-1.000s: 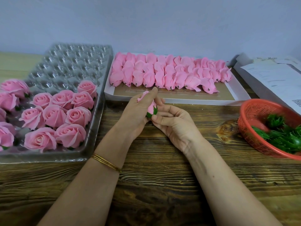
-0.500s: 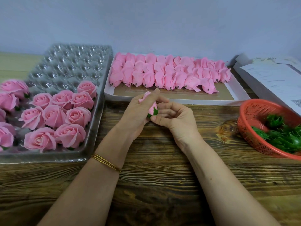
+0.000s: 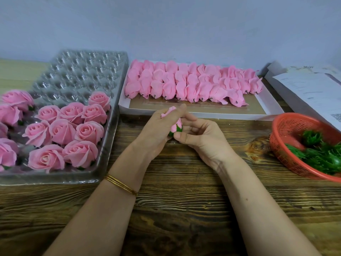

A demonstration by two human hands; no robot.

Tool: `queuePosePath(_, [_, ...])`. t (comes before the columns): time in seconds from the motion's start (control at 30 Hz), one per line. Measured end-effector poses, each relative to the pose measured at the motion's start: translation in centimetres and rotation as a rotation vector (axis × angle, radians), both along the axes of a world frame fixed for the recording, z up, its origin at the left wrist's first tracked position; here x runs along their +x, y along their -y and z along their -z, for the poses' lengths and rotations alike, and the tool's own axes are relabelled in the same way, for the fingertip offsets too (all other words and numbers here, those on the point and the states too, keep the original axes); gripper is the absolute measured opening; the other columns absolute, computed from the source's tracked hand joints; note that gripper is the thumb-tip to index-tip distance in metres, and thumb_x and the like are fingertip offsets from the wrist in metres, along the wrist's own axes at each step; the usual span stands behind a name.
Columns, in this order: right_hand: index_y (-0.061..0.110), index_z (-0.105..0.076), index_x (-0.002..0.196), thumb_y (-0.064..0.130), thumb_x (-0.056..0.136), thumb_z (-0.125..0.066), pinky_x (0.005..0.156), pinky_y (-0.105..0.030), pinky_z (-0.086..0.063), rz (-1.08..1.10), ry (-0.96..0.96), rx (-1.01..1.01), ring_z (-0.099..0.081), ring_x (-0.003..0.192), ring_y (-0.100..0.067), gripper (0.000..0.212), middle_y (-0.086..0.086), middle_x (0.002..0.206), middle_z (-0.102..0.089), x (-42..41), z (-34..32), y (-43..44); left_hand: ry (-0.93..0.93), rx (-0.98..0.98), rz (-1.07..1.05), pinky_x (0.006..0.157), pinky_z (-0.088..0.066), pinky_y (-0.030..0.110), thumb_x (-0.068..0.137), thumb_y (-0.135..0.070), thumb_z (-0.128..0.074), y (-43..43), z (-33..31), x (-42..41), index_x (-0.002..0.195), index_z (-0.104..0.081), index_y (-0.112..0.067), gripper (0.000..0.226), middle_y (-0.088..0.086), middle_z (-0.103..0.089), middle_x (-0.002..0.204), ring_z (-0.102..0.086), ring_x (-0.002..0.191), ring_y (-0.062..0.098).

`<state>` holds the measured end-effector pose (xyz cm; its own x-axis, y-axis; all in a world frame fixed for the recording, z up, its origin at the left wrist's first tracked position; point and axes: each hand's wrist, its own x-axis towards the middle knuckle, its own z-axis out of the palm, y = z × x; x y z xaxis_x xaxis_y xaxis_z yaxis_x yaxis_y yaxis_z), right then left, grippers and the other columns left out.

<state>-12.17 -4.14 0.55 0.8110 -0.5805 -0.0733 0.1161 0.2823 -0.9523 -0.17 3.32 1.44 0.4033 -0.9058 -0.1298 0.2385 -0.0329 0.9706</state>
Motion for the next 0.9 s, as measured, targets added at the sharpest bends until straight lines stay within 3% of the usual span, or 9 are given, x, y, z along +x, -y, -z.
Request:
queuePosePath(0.2, [0.008,-0.071,0.114,0.002,0.062,-0.08,0.088,-0.031,-0.057,-0.038,0.016,-0.069,-0.069,0.09,-0.02,0.053,-0.013,0.101,-0.075,0.0,0.0,-0.1,0.026,0.062,-0.007,0.105,-0.048,0.051,0.098,-0.032,-0.059,0.0,-0.2,0.0,0.106,-0.068,0.005,0.039,0.031,-0.064,0.115,-0.064,0.112,0.039])
queuePosePath(0.33, [0.013,-0.075,0.109,0.002,0.061,-0.081,0.094,-0.037,-0.056,-0.069,0.027,-0.063,-0.067,0.092,-0.022,0.049,-0.012,0.1,-0.074,0.0,-0.2,-0.2,0.071,0.056,0.053,0.106,-0.044,0.056,0.098,-0.034,-0.058,-0.3,-0.5,-0.2,0.105,-0.054,0.024,0.059,0.042,-0.056,0.103,-0.059,0.098,0.036])
queuePosePath(0.47, [0.014,-0.075,0.107,0.002,0.06,-0.081,0.091,-0.034,-0.056,-0.076,0.024,-0.067,-0.065,0.087,-0.02,0.048,-0.009,0.093,-0.074,-0.1,-0.3,-0.2,0.078,0.036,0.078,0.106,-0.044,0.056,0.099,-0.033,-0.056,-0.5,-0.8,-0.5,0.102,-0.049,0.028,0.062,0.051,-0.047,0.105,-0.054,0.096,0.032])
queuePosePath(0.57, [0.013,-0.076,0.105,0.002,0.058,-0.081,0.087,-0.034,-0.058,-0.068,0.009,-0.061,-0.065,0.089,-0.025,0.048,-0.013,0.093,-0.072,-0.1,-0.3,-0.2,0.09,0.034,0.086,0.098,-0.05,0.047,0.1,-0.031,-0.055,-0.5,-0.7,-0.4,0.103,-0.05,0.028,0.06,0.051,-0.046,0.106,-0.053,0.095,0.03])
queuePosePath(0.73, [0.012,-0.076,0.103,0.0,0.055,-0.082,0.088,-0.039,-0.058,-0.052,-0.017,-0.028,-0.068,0.091,-0.027,0.049,-0.016,0.096,-0.072,0.0,-0.4,-0.3,0.069,0.024,0.099,0.106,-0.044,0.051,0.099,-0.027,-0.057,-0.5,-0.3,-0.2,0.108,-0.056,0.023,0.05,0.047,-0.051,0.111,-0.057,0.099,0.03])
queuePosePath(0.8, [0.012,-0.077,0.101,0.0,0.054,-0.083,0.089,-0.041,-0.058,-0.044,-0.025,-0.029,-0.068,0.093,-0.029,0.049,-0.018,0.098,-0.072,0.1,-0.4,-0.3,0.054,0.016,0.094,0.099,-0.051,0.042,0.097,-0.023,-0.059,-0.4,0.1,-0.1,0.109,-0.061,0.018,0.043,0.04,-0.058,0.111,-0.063,0.098,0.025])
queuePosePath(0.9, [0.011,-0.077,0.101,0.0,0.054,-0.083,0.091,-0.044,-0.057,-0.026,-0.032,-0.037,-0.068,0.092,-0.029,0.049,-0.019,0.098,-0.073,0.2,-0.3,-0.4,0.052,-0.001,0.058,0.083,-0.057,0.027,0.094,-0.015,-0.063,-0.4,0.3,0.0,0.1,-0.064,0.015,0.031,0.022,-0.067,0.094,-0.067,0.09,0.018])
